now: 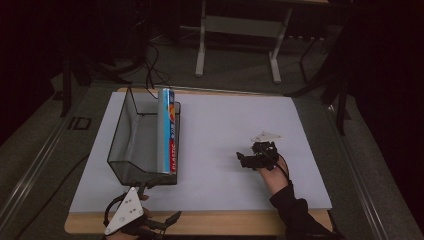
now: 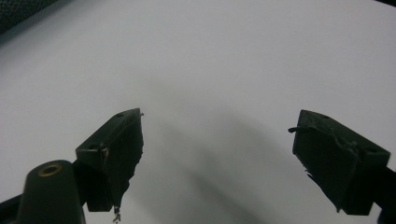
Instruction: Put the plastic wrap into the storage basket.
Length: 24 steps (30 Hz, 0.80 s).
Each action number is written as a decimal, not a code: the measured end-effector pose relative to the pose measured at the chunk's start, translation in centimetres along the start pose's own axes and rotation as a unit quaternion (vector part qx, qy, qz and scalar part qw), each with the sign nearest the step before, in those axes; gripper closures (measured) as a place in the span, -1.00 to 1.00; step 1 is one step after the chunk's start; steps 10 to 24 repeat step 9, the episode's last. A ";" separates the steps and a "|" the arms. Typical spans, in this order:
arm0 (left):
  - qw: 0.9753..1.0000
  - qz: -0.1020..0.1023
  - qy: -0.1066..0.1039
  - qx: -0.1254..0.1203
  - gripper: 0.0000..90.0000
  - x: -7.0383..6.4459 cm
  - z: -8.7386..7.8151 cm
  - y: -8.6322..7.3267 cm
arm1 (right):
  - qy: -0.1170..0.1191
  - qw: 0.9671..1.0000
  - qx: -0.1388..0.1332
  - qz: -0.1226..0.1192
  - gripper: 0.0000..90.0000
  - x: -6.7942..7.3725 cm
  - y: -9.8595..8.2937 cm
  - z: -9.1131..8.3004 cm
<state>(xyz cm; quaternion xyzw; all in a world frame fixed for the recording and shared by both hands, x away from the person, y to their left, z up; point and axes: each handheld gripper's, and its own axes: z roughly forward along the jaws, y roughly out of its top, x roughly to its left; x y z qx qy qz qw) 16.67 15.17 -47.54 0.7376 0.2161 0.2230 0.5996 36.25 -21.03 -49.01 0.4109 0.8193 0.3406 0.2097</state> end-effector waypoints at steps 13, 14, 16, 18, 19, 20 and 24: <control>1.000 0.001 0.000 0.000 -0.97 -0.1 -0.1 0.0 | 0.002 1.000 -0.002 -0.011 -0.67 0.4 -0.1 0.3; 1.000 0.001 0.000 0.000 -0.97 -0.1 -0.1 0.0 | 0.002 1.000 -0.002 -0.011 -0.67 0.4 -0.1 0.3; 1.000 0.001 0.000 0.000 -0.97 -0.1 -0.1 0.0 | 0.002 1.000 -0.002 -0.011 -0.67 0.4 -0.1 0.3; 1.000 0.001 0.000 0.000 -0.97 -0.1 -0.1 0.0 | 0.002 1.000 -0.002 -0.011 -0.67 0.4 -0.1 0.3; 1.000 0.001 0.000 0.000 -0.97 -0.1 -0.1 0.0 | 0.002 1.000 -0.002 -0.011 -0.67 0.4 -0.1 0.3; 1.000 0.001 0.000 0.000 -0.97 -0.1 -0.1 0.0 | 0.002 1.000 -0.002 -0.011 -0.67 0.4 -0.1 0.3; 1.000 0.001 0.000 0.000 -0.97 -0.1 -0.1 0.0 | 0.002 1.000 -0.002 -0.011 -0.67 0.4 -0.1 0.3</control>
